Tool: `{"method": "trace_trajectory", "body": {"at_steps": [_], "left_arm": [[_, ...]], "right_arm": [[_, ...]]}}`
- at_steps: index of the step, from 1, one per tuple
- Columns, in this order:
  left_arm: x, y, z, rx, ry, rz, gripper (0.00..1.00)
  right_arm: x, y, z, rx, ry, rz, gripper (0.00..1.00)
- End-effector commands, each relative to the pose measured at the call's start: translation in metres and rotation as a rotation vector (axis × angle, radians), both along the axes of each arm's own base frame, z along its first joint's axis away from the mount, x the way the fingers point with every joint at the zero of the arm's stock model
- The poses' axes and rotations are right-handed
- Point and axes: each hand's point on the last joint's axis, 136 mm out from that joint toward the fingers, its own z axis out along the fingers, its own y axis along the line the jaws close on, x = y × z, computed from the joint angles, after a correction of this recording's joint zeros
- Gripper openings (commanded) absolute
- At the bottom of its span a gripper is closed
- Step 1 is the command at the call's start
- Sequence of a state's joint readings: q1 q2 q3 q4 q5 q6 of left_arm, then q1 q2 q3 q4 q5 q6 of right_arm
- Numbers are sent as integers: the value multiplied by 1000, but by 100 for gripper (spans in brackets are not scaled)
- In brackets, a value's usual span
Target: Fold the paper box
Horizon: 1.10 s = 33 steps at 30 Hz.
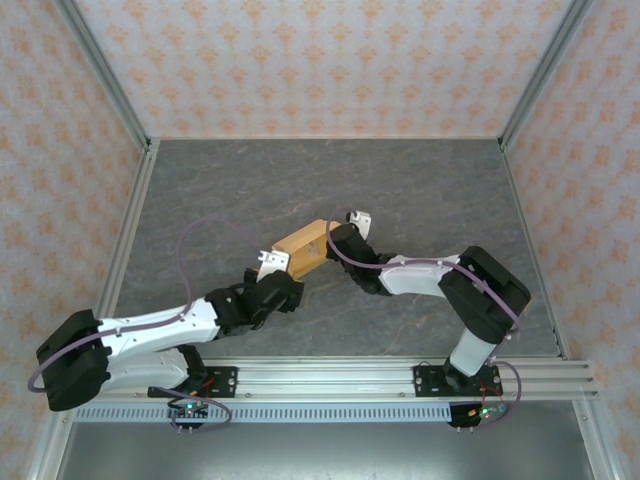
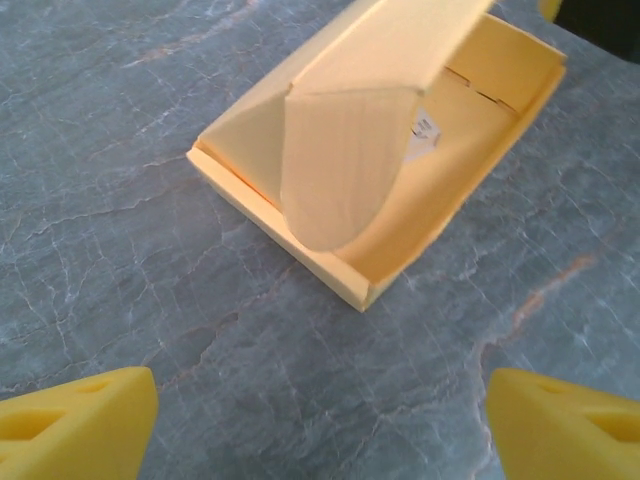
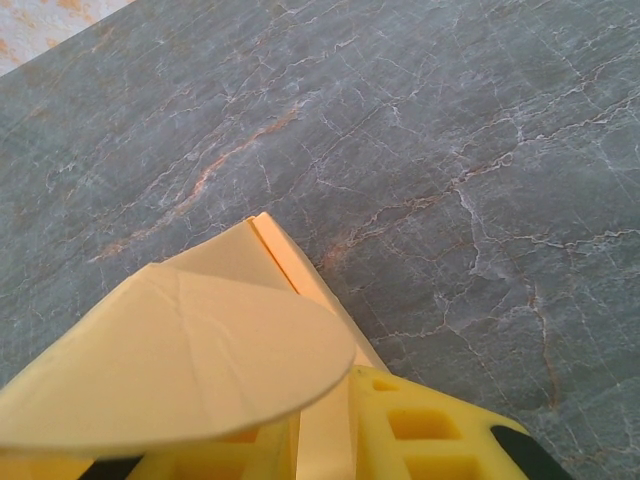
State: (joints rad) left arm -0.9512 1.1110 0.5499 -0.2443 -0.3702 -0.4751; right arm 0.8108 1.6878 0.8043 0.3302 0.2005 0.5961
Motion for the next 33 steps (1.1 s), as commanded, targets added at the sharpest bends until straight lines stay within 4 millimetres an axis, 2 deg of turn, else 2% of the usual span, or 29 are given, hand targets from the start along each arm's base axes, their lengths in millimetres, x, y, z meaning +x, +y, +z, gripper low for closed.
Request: {"method": "trace_trajectory", "body": {"at_steps": [1,6,10,14,18,22,25,28,33], "left_arm": [[-13,1,10,31,44,-72,86],[-24,-1,41,-33,37,-136,86],[-19,4,79,-84,-5,-116,83],[6,14,104,-179,-12,-25,74],[45,15,119,-266,0,40,69],[84,2,107,-193,77,52,65],[103,-10,92,-151,128,43,63],[113,-19,74,-124,175,33,61],[114,-30,55,-141,224,4,60]], "right_arm": [[-2,-4,-6,-23,9,10,20],[-3,-4,-1,-22,2,15,20],[-3,-6,0,-28,-2,10,20],[-4,-7,1,-29,-3,14,20],[-5,-8,-1,-36,-2,14,20],[-4,-7,-1,-39,-3,17,20],[-3,-8,-3,-47,-1,13,20],[-3,-6,-6,-42,4,16,20],[-3,-4,-8,-38,10,22,20]]}}
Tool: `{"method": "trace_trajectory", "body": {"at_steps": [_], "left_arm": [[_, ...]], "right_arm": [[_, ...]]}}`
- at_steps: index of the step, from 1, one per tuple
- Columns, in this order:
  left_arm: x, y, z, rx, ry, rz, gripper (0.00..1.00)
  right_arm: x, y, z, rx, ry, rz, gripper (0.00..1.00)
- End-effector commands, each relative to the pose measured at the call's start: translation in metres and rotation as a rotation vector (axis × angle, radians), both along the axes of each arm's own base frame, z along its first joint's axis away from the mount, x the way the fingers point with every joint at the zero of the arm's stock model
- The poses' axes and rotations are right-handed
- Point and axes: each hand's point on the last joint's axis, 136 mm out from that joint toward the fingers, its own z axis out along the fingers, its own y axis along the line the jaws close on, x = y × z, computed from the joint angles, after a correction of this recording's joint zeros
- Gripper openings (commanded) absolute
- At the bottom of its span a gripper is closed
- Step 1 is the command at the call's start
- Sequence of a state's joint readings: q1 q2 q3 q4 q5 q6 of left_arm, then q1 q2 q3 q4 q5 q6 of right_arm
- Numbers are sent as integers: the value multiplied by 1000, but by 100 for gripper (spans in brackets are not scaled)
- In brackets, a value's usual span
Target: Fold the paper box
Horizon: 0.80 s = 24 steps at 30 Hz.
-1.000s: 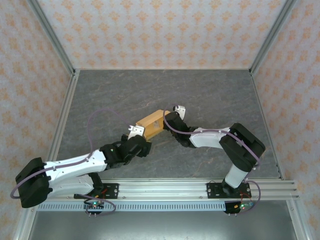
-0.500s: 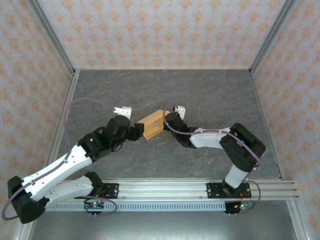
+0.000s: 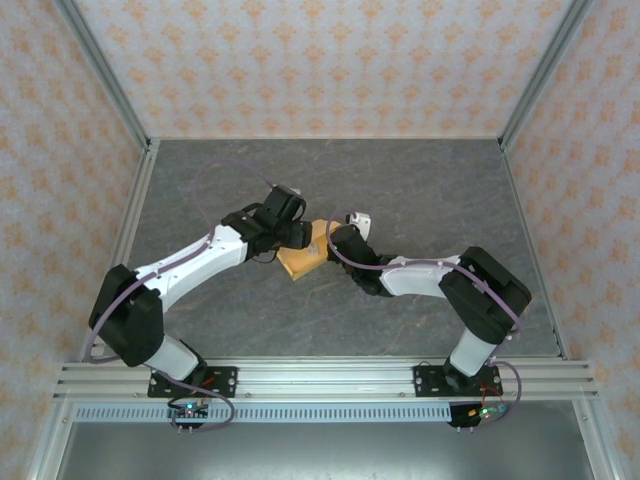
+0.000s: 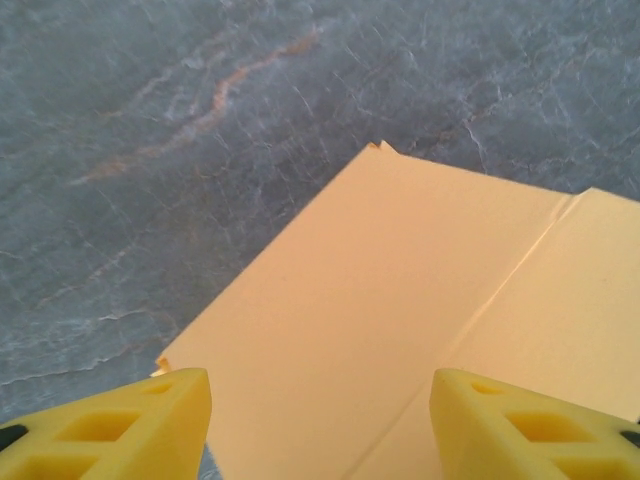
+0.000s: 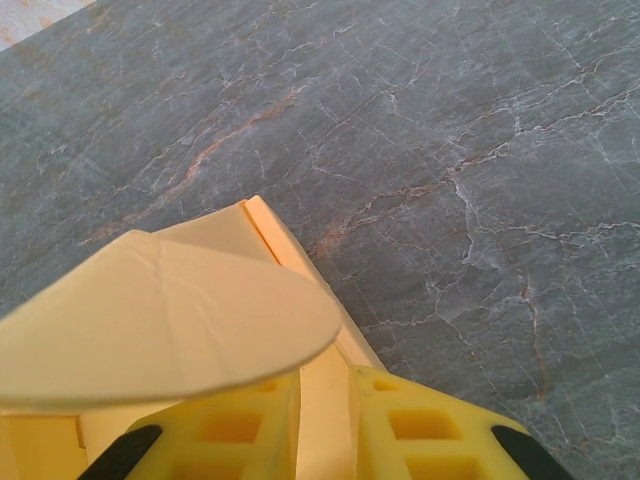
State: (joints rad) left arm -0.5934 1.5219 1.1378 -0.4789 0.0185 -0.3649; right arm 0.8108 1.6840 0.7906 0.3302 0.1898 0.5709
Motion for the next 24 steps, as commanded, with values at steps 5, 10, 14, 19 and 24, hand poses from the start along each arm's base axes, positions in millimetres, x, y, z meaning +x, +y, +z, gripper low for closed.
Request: {"method": "trace_trajectory", "body": {"at_steps": [5,10,14,19,24], "left_arm": [[0,-8,-4,-47,5,-32,60],[-3,-8,-21,-57,27,-21,60],[-4,-11,-29,-53,36,-27,59],[-5,-9,-38,-25,39,-23,59],[-6,-9,-47,-3,44,-26,59]], "right_arm": [[-1,-4,-2,-26,8,10,20],[-7,-9,1,-77,23,34,23],[-19,-20,3,-131,39,62,26],[-34,-36,20,-179,40,100,28],[-49,-54,41,-200,58,147,30]]}}
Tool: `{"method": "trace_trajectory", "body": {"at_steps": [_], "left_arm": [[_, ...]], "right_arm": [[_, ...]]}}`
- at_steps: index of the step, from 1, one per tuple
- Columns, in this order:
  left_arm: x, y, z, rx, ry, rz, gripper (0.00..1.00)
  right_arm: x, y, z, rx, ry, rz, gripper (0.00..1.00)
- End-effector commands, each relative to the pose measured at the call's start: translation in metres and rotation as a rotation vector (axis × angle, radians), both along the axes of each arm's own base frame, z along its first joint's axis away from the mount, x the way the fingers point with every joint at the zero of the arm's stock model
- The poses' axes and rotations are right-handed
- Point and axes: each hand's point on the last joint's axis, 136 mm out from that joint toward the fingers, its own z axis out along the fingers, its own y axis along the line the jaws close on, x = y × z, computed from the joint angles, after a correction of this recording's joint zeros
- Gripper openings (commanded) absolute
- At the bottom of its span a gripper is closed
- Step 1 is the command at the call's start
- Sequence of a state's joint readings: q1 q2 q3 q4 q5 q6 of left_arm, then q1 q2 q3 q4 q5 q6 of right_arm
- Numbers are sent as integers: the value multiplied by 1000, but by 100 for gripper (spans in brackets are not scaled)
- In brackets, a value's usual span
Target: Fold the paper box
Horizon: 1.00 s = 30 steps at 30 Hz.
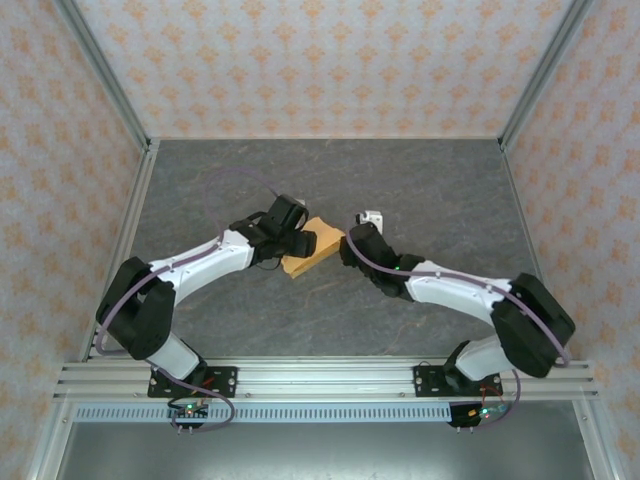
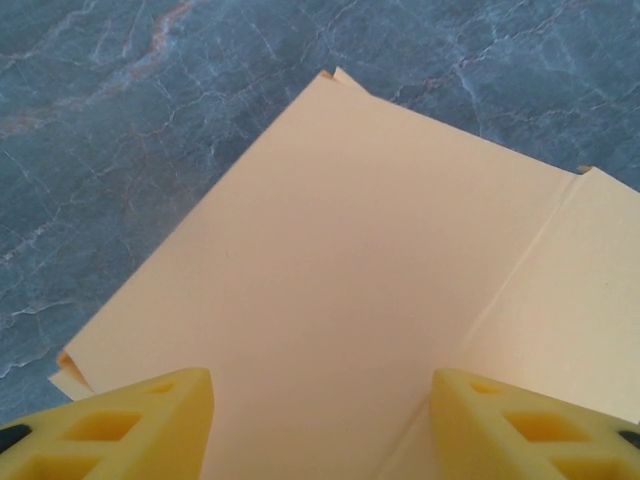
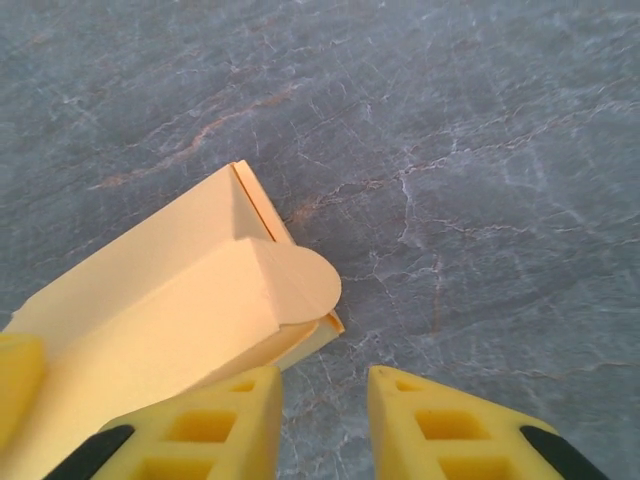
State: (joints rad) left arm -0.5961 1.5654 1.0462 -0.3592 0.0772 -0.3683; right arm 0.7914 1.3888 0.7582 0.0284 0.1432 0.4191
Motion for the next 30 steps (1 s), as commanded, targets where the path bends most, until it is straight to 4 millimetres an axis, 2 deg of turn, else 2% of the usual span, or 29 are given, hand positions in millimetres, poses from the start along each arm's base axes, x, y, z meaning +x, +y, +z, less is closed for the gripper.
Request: {"method": "trace_trajectory", "body": {"at_steps": [1,5,10,13,18,23,30], "left_arm": [[-2,1,-13,33,6,3,59],[-5,1,-15,48,-1,-6,59],[-5,4,-26,75,6,1,59],[-7,4,-35,75,17,3,58],[-8,0,-41,81,22,-3,58],[-10,1,-48,84,28,2,57],[-12,2,-64,106,53,2,57]], "right_arm": [[-15,-21,2,-66,56,46,31],[-4,-16,22,9,99,109,37],[21,5,19,73,186,160,41],[34,16,7,116,250,179,42],[42,39,-18,153,340,222,43],[51,52,-42,144,395,243,42],[48,50,-84,113,464,235,35]]}}
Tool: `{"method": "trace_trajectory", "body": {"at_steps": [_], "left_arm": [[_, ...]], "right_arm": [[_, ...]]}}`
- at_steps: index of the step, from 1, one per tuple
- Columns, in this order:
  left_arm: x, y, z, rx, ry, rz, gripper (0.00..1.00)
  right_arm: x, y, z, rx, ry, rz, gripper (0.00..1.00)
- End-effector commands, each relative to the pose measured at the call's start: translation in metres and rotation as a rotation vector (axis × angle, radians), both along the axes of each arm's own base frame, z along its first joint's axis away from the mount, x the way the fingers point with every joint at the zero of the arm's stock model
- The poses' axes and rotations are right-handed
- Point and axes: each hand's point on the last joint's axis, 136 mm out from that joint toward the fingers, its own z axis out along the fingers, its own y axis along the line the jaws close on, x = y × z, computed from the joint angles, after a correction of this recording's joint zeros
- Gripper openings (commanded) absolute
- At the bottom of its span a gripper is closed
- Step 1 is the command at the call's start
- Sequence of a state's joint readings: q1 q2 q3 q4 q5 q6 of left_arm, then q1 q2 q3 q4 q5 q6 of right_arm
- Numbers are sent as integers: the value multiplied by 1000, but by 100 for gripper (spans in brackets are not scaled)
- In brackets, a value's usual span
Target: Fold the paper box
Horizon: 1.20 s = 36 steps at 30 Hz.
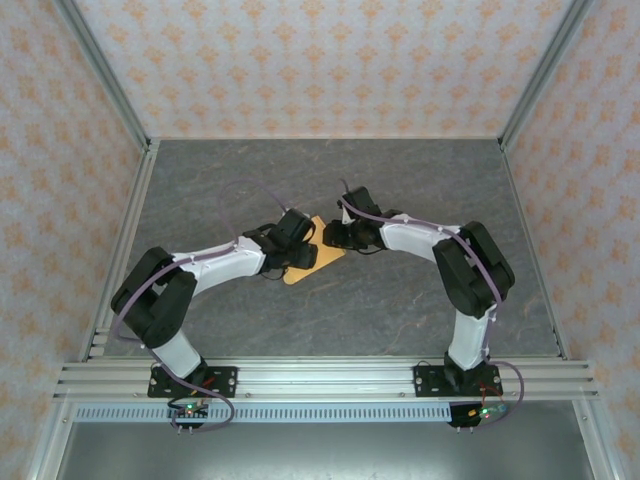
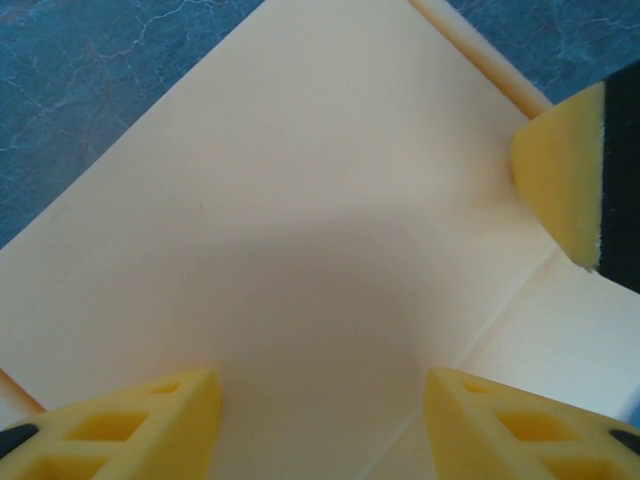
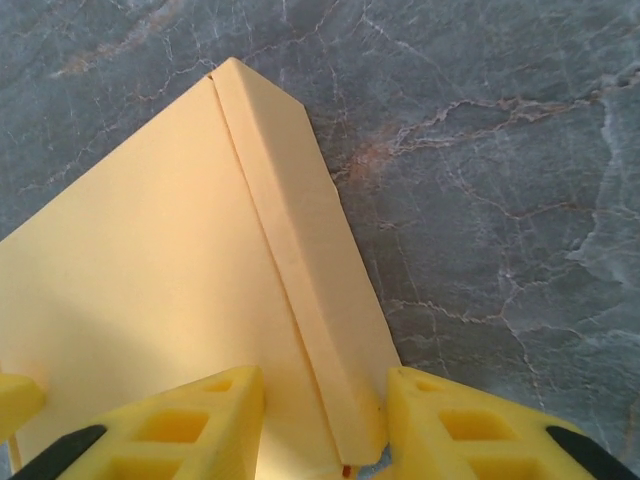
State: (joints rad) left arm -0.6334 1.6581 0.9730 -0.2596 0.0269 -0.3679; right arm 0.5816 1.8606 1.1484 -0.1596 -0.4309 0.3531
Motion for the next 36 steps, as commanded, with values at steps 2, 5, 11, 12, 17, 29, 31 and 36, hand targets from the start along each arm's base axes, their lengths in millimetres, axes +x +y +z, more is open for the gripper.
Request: {"method": "trace_trajectory", "body": {"at_steps": [2,5,11,12,17,29,31,36], "left_arm": [[-6,6,-19,41,31,11,57],[-5,4,-17,37,35,8,57],[4,-1,35,-24,-60,14,63],[5,0,44,-29,-78,16,65],[16,16,74,-35,-133,45,70],[42,57,48,-45,34,0,75],[44,61,38,-39,68,-17,75],[50,59,17,-77,141,-44,75]], "right_arm": [[0,-2,-19,-37,25,2,33],[3,-6,-21,-70,12,7,32],[13,-9,26,-96,-84,25,40],[14,-11,38,-96,-108,24,41],[0,-27,71,-73,-153,-33,45],[-71,0,55,298,-38,-181,56],[-70,7,52,355,-33,-206,58],[-65,24,34,420,6,-228,57]]}}
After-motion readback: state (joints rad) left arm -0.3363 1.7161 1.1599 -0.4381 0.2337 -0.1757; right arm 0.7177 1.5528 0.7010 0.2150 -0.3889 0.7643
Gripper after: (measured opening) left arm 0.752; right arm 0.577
